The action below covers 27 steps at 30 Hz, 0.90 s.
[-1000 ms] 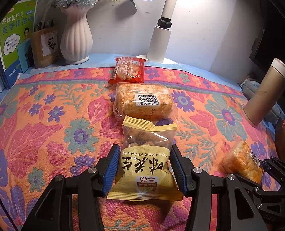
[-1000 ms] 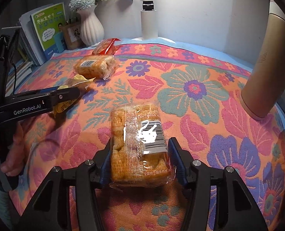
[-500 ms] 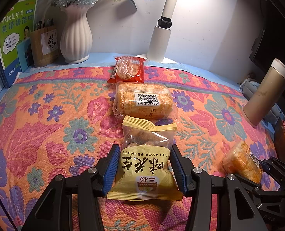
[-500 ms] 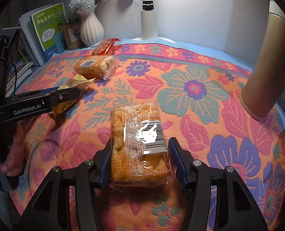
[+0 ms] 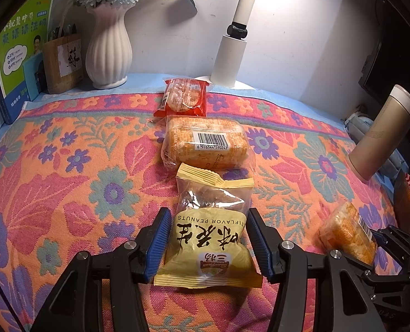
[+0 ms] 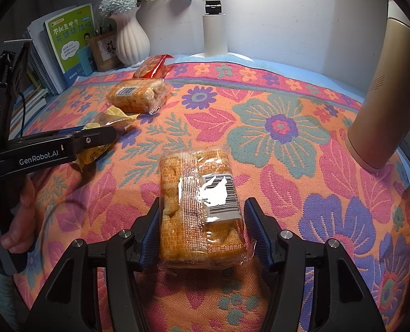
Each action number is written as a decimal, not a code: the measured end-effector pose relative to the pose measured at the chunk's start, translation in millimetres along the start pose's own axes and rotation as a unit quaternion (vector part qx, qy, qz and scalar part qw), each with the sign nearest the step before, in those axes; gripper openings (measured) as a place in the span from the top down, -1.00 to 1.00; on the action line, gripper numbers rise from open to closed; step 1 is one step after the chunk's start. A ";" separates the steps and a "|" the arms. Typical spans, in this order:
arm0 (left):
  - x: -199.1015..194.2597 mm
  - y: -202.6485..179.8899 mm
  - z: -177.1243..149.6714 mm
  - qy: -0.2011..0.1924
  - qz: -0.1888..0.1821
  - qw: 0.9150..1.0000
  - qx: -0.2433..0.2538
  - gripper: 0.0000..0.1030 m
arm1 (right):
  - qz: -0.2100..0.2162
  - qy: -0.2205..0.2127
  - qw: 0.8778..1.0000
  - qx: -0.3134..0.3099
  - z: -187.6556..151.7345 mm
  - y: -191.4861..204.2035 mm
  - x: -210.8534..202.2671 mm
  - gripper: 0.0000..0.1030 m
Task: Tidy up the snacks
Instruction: 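Grasp the yellow peanut bag with the left tool while the right tool grasps the biscuit pack, then carry both snacks over the amber glass plate and release them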
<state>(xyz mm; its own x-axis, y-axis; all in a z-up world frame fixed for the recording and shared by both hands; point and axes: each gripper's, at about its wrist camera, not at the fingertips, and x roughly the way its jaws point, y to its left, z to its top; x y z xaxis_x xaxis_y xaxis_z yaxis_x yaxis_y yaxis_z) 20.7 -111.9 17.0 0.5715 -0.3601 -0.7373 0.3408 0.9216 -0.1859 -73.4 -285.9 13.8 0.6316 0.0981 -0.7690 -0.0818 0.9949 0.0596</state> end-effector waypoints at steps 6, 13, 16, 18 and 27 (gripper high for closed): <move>-0.8 -1.6 0.0 -0.002 -0.004 1.000 0.005 -0.48 | -0.001 -0.001 1.000 0.001 -0.1 -0.3 0.3 -0.32; 2.2 -3.9 0.8 0.001 0.006 1.000 0.020 -0.14 | 0.001 0.000 1.000 0.002 -0.2 -0.2 0.4 -0.33; 3.5 -7.2 -0.2 0.002 0.011 0.999 0.032 0.11 | 0.002 -0.001 1.000 0.002 -0.6 -0.2 -0.3 -0.33; 0.6 -12.7 -2.3 -0.001 0.004 0.999 0.048 0.15 | 0.006 -0.003 1.000 0.006 -0.7 -2.2 -1.2 -0.28; -35.2 -32.9 -18.8 -0.015 -0.009 0.998 0.064 0.16 | 0.072 0.014 0.996 0.047 -13.5 -12.6 -26.5 0.14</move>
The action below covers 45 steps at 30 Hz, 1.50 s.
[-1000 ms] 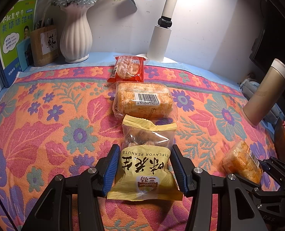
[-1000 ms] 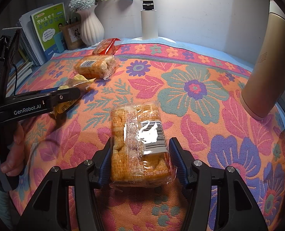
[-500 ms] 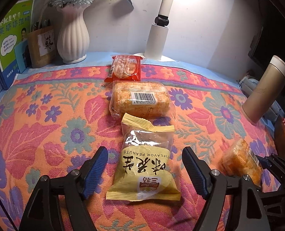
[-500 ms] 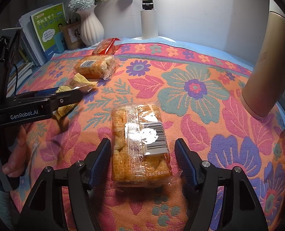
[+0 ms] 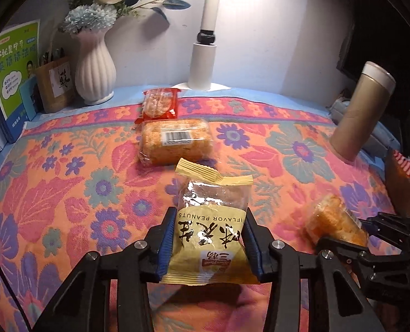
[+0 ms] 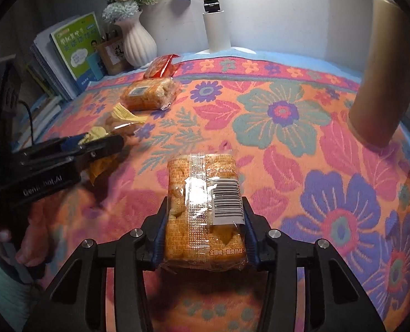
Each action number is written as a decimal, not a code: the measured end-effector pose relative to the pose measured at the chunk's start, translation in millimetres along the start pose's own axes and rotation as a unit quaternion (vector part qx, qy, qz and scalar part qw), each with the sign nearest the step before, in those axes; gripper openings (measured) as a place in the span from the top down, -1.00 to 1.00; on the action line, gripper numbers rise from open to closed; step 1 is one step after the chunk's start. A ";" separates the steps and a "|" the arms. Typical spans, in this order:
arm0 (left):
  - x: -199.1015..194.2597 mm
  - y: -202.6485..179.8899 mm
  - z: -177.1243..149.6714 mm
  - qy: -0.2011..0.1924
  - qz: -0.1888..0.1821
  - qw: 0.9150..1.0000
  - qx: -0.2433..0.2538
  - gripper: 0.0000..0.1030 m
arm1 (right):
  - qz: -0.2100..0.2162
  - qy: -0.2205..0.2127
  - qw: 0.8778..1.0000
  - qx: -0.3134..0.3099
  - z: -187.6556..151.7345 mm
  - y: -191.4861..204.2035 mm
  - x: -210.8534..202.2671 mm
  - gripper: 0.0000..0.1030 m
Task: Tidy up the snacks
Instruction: 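Carry both snacks over the amber glass plate and release them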
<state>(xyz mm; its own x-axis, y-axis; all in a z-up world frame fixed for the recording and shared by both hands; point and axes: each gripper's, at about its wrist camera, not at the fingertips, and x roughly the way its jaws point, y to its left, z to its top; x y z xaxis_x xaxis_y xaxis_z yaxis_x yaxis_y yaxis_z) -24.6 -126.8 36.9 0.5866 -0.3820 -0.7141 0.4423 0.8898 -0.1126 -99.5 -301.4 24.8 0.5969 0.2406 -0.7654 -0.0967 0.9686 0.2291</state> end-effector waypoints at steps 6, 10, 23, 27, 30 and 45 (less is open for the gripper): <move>-52.4 -62.4 14.0 -0.044 -0.041 0.997 0.051 0.16 | 0.024 -0.068 0.996 0.058 0.1 -36.7 -89.1 0.15; -76.9 -125.1 36.6 -0.079 -0.094 0.989 0.084 0.15 | -0.010 -0.141 0.986 0.084 -1.9 -71.6 -158.7 0.14; -51.0 -369.9 73.9 -0.068 -0.195 0.952 0.227 0.15 | -0.219 -0.225 0.925 0.216 -49.5 -218.0 -263.2 0.14; -26.5 -405.3 83.8 -0.049 -0.206 0.948 0.235 0.15 | -0.227 -0.219 0.918 0.239 -63.2 -239.3 -264.4 0.14; -4.9 -418.4 88.3 -0.027 -0.212 0.949 0.231 0.15 | -0.233 -0.213 0.919 0.235 -66.0 -244.3 -262.7 0.14; -5.7 -347.7 88.0 -0.005 -0.220 0.958 0.183 -0.45 | -0.208 -0.215 0.924 0.240 -66.7 -230.0 -260.5 -0.10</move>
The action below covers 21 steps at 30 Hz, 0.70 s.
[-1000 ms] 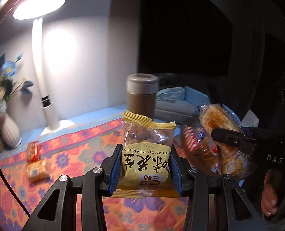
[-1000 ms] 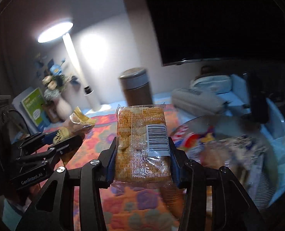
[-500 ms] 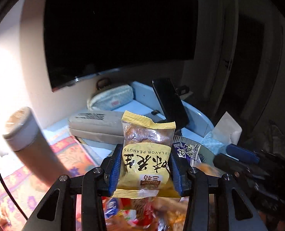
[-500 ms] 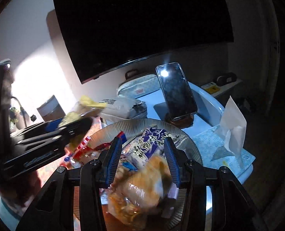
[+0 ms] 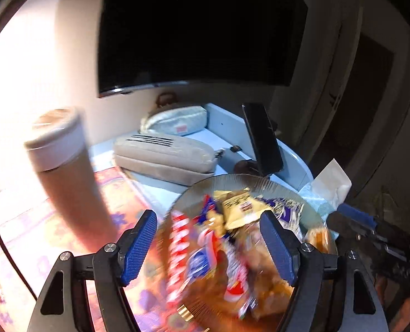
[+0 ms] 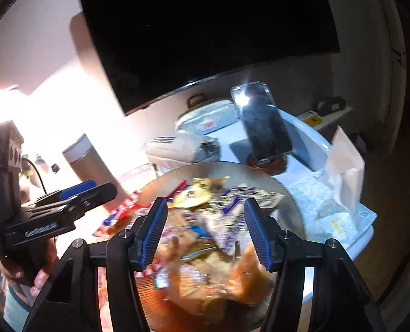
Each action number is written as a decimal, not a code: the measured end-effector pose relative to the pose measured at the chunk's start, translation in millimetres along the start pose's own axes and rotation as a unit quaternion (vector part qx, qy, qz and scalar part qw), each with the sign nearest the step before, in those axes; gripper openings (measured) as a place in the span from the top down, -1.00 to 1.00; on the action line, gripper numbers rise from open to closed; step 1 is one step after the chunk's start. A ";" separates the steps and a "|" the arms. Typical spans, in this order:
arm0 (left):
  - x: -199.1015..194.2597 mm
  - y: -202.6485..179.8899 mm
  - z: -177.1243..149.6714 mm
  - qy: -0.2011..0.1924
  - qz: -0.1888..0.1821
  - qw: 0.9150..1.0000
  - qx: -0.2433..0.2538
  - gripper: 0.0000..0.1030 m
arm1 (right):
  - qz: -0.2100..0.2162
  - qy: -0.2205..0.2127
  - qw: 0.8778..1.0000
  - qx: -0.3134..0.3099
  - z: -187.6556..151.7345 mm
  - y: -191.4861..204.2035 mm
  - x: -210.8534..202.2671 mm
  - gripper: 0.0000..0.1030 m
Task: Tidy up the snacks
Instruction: 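Carry both snacks over the amber glass plate and release them, then move both tools back toward the last snacks on the blanket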
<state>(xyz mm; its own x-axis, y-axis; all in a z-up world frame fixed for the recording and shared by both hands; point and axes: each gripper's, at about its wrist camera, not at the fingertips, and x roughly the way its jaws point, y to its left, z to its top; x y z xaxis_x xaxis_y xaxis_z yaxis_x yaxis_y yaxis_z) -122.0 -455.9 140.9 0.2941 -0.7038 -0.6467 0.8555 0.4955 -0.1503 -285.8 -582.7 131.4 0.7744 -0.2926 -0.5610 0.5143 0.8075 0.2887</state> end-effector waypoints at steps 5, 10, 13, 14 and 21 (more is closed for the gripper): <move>-49.7 36.1 -20.8 -0.026 0.027 0.999 -0.019 -0.44 | 0.024 -0.001 0.999 -0.035 -4.3 40.2 -2.1 -0.17; -99.6 85.4 -41.1 -0.046 0.066 0.995 -0.057 -0.45 | 0.058 0.006 0.995 -0.086 -13.1 95.8 0.2 -0.34; -133.7 122.5 -54.7 -0.054 0.101 0.990 -0.084 -0.45 | 0.078 0.016 0.989 -0.121 -22.7 134.3 6.3 -0.40; -143.9 133.6 -58.4 -0.056 0.113 0.988 -0.091 -0.45 | 0.086 0.023 0.987 -0.132 -26.6 148.5 10.8 -0.40; -213.6 224.6 -92.7 -0.076 0.188 0.966 -0.160 -0.45 | 0.152 0.095 0.964 -0.195 -55.1 236.8 59.3 -0.40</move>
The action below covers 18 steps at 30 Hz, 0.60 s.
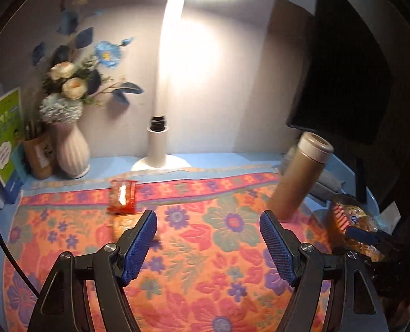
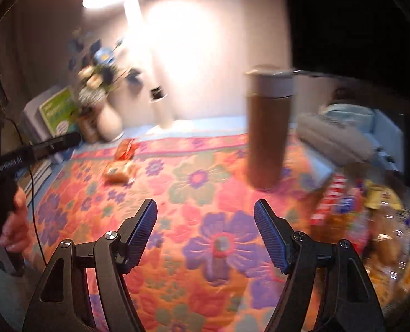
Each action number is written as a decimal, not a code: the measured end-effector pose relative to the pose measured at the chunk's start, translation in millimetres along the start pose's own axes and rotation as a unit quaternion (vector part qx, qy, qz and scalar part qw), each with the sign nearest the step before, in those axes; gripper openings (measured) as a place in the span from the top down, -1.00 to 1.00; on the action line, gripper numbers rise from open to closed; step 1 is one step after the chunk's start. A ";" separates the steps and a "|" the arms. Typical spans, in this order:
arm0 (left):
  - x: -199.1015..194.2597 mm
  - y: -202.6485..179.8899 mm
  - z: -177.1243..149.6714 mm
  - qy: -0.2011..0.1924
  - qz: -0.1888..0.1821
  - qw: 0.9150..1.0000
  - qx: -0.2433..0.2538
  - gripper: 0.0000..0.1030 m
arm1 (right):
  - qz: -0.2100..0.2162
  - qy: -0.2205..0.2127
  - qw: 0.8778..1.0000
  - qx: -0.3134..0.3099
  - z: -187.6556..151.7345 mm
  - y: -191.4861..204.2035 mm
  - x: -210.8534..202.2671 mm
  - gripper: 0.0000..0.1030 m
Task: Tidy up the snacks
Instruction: 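Move both tools back toward the last snacks on the blanket, then grasp the red-wrapped bread with the left tool while the right tool grasps the barcoded biscuit pack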
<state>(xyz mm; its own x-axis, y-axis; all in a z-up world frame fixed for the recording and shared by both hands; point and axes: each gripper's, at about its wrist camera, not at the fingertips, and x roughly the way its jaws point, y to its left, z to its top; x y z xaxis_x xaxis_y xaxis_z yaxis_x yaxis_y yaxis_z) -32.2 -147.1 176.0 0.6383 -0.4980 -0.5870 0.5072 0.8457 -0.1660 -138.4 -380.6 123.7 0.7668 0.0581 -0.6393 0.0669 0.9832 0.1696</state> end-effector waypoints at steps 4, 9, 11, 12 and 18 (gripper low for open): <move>-2.1 64.2 2.9 -0.005 0.035 0.998 -0.043 -0.45 | 0.062 0.035 0.997 -0.040 7.1 39.4 48.6 -0.40; 31.4 126.6 4.7 0.021 0.047 0.995 -0.085 -0.45 | 0.142 0.048 0.985 -0.091 19.4 73.7 109.7 -0.40; 61.2 146.7 6.6 0.048 0.042 0.994 -0.093 -0.45 | 0.159 0.058 0.980 -0.106 26.4 82.7 135.0 -0.40; 75.8 152.0 7.8 0.060 0.038 0.993 -0.094 -0.45 | 0.166 0.065 0.978 -0.111 30.6 84.8 146.3 -0.40; 175.9 172.1 14.3 0.131 -0.022 0.987 -0.095 -0.45 | 0.206 0.087 0.963 -0.152 51.0 101.2 206.3 -0.40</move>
<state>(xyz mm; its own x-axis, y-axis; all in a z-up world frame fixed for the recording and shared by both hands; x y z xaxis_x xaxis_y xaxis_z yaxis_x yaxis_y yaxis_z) 175.6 -91.9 55.5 0.4332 -0.4902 -0.7563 0.3977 0.8570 -0.3276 59.2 -277.9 47.3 0.5676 0.4553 -0.6859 -0.4293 0.8746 0.2253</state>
